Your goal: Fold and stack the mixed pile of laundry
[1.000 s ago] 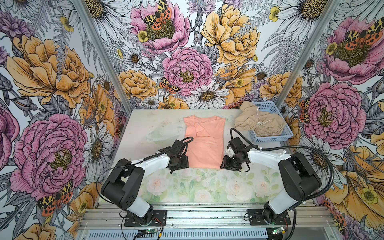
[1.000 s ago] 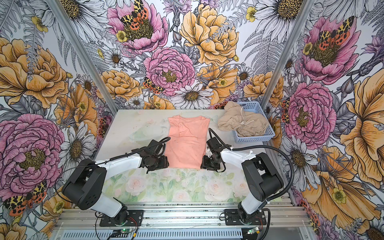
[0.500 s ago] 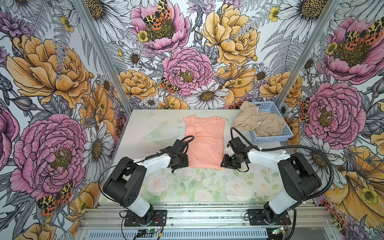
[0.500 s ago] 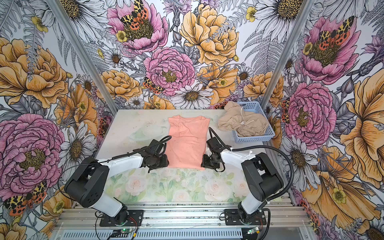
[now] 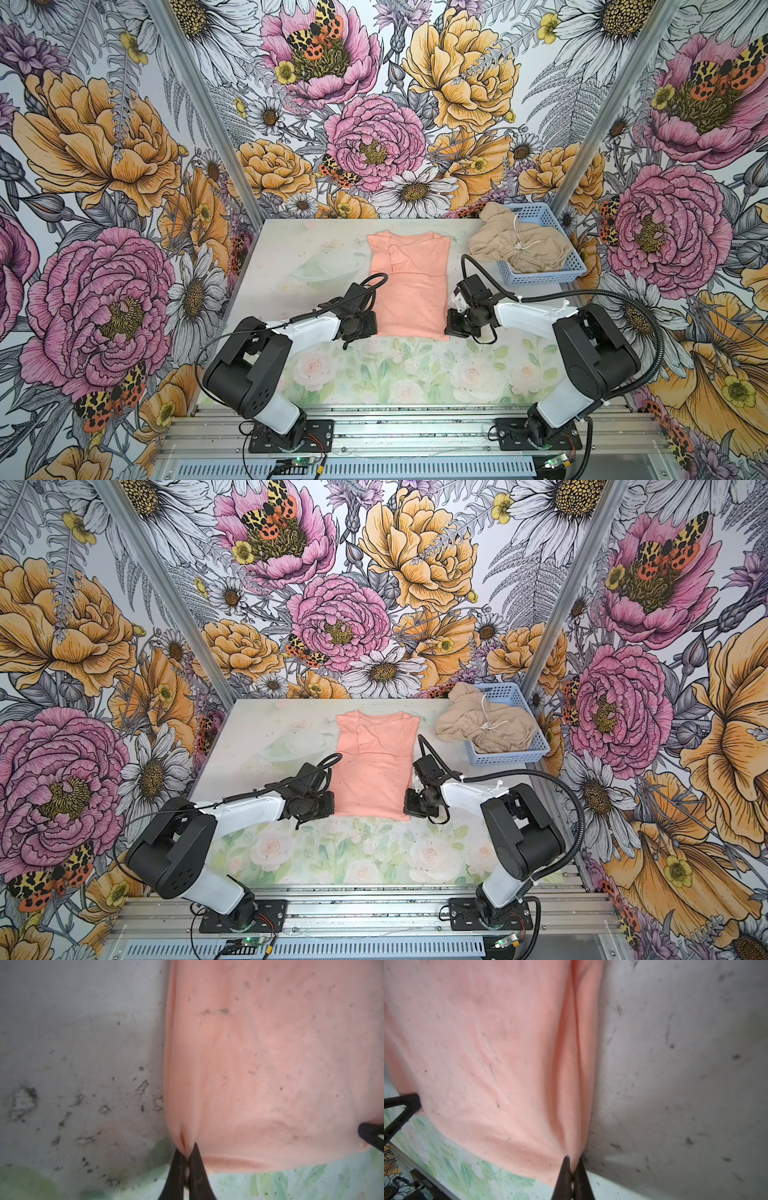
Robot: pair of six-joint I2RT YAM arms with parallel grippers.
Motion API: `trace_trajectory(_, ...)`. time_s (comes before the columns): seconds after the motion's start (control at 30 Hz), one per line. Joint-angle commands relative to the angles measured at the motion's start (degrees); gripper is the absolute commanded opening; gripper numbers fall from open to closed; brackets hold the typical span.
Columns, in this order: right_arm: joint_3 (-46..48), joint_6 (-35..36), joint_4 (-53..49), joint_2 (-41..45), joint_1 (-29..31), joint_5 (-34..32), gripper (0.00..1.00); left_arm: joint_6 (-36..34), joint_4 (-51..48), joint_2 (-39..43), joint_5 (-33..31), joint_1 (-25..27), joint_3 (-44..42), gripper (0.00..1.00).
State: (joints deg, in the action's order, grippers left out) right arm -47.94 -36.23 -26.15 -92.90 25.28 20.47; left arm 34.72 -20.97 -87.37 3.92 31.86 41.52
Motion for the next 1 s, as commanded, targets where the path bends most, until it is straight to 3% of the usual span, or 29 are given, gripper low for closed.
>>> trace_trajectory(0.0,0.47,-0.25,-3.40,5.13,0.23,0.95,0.00,2.88,-7.64,4.13,0.28,1.98,-2.79,0.00)
trace_trajectory(0.3,1.34,-2.35,-14.72,20.39,1.13,3.34,0.00,12.12,-22.61,23.66,-4.00,10.00,-3.02,0.00)
trace_trajectory(0.43,1.89,-4.70,-19.64,28.23,2.20,3.99,0.00,17.81,-29.56,31.70,-6.86,15.82,-1.87,0.00)
trace_trajectory(0.7,-0.58,-8.75,-28.65,39.14,3.54,3.99,0.00,26.06,-39.61,35.60,-13.72,27.08,7.14,0.00)
trace_trajectory(0.83,-5.39,-9.04,-31.50,39.03,3.38,3.22,0.00,24.66,-41.88,33.02,-14.86,26.88,13.33,0.00)
trace_trajectory(0.97,-11.85,-6.64,-31.31,32.85,1.81,2.76,0.00,18.49,-42.18,29.45,-10.85,19.56,18.36,0.00)
